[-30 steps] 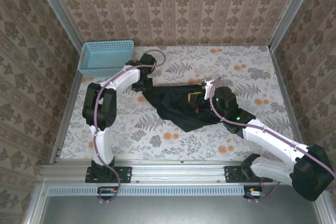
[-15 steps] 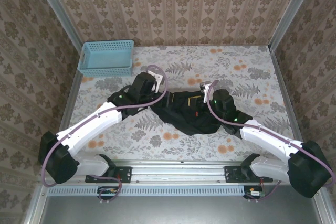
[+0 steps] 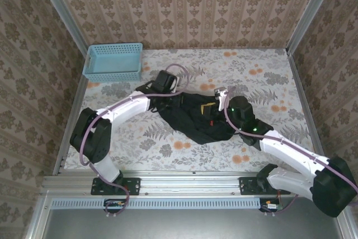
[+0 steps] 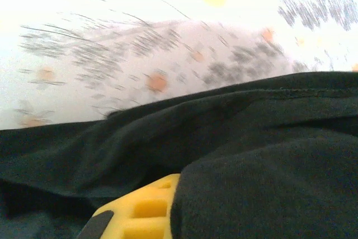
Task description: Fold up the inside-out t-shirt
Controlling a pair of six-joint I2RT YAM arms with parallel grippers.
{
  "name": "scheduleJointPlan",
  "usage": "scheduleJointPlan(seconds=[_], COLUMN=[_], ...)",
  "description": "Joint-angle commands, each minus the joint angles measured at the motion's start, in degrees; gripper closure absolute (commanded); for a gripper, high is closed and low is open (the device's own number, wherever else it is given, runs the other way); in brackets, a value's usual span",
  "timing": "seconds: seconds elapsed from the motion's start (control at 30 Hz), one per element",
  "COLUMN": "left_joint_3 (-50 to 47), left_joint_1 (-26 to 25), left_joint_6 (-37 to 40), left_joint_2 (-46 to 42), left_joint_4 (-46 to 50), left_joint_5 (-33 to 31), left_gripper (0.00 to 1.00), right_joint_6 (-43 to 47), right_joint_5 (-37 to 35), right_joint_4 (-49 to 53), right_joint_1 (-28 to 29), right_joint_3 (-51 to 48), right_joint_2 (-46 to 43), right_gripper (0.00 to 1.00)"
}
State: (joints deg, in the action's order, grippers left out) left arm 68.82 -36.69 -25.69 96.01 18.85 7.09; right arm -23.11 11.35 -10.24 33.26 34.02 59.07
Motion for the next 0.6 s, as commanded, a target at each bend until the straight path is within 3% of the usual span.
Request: scheduleJointPlan(seconds=[0.0,0.17,0.27,0.5,0.57], left_joint_3=[3.8,10.6,9.1,2.0,0.8], left_joint_1=[5.9,9.0,9.0,9.1,8.7], left_joint_6=[-5.0,-3.2,-3.5,-4.2,-4.0], left_joint_2=[-1.3,5.9,7.0,3.8,3.1], left_joint_4=[2.2,14.8,15.0,10.3,8.5], left_joint_5=[-1.4,-4.8,-4.3,-1.2,1.0], left_gripper=[0.99,1.0,1.0,1.0,1.0], right_joint_6=[3.3,2.7,1.4,-4.9,-4.4], right_joint_5=[-0.6,-2.8,-5.6,-21.5,-22.3], right_joint_4=[3.1,4.7,5.9,17.4,19.9], right_joint_1=[0.1,-0.9,-1.0,-2.4,-2.8], right_joint_3=[-1.0,-4.9,-7.1,-8.4,-6.7], right_joint_2=[-6.1,-12.8,-13.0,-11.7,-10.0], right_gripper=[1.0,1.0,1.0,1.0,0.91])
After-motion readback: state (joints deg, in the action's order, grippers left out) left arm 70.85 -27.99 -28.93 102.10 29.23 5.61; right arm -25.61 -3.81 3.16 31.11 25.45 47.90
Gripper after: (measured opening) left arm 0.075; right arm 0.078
